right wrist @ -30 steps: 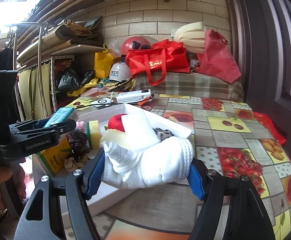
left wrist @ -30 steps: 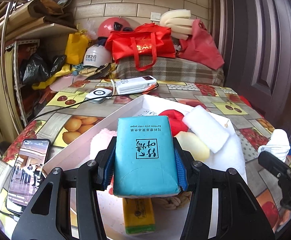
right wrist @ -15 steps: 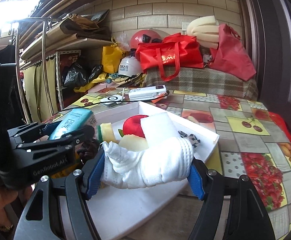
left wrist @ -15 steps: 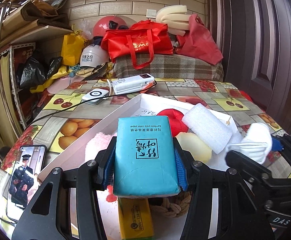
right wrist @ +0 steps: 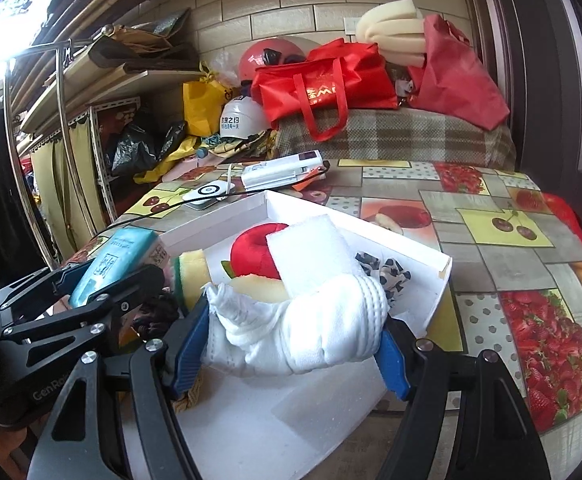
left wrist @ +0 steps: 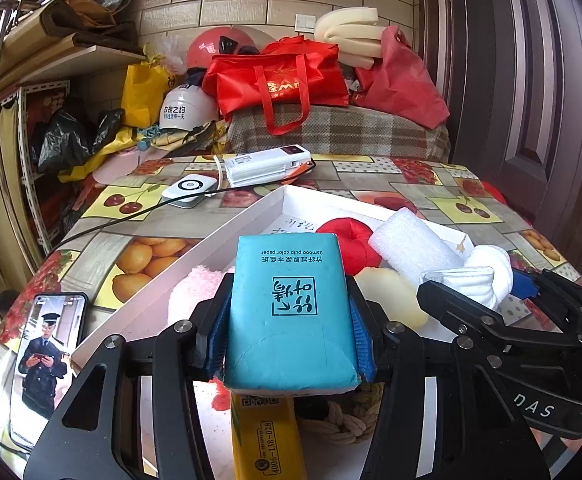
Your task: Organize soft objects
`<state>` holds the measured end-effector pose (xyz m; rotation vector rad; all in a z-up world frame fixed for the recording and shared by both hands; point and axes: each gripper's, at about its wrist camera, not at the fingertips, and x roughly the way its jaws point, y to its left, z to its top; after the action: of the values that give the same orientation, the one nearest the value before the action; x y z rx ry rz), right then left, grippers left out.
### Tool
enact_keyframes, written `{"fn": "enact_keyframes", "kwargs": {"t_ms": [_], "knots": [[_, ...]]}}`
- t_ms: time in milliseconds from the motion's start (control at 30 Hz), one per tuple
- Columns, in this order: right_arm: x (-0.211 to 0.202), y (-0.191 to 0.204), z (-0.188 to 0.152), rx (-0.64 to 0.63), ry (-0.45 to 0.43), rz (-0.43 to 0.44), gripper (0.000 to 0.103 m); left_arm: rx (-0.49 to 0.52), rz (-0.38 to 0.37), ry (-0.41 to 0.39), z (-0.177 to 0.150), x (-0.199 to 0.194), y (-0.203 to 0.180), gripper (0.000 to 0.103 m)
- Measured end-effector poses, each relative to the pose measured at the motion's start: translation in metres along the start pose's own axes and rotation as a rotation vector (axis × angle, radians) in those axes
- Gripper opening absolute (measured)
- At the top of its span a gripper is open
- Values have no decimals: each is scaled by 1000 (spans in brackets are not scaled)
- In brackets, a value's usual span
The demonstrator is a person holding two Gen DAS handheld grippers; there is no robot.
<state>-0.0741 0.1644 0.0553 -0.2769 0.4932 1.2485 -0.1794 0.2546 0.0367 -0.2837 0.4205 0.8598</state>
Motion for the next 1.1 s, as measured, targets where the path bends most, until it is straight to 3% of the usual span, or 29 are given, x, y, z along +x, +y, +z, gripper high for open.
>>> {"fn": "enact_keyframes", "kwargs": {"t_ms": [200, 300, 333, 400, 467, 533, 733, 1100], "knots": [[0, 0, 0, -2, 3, 0, 74, 3, 12, 0, 0, 0, -1, 51], [4, -1, 1, 2, 30, 6, 81, -20, 32, -4, 0, -1, 4, 55], [5, -1, 1, 0, 33, 4, 85, -36, 38, -10, 0, -3, 6, 58], [3, 0, 1, -3, 26, -4, 88, -58, 66, -26, -1, -6, 11, 75], [-2, 0, 1, -3, -1, -12, 93, -93, 98, -50, -2, -11, 17, 87], [-5, 0, 0, -1, -19, -24, 103, -117, 113, -67, -3, -15, 22, 90], [-11, 2, 1, -13, -64, -27, 103, -133, 141, -111, -4, -24, 25, 103], [-28, 0, -3, -10, -173, -31, 103, -102, 157, -179, -7, -37, 17, 103]]}}
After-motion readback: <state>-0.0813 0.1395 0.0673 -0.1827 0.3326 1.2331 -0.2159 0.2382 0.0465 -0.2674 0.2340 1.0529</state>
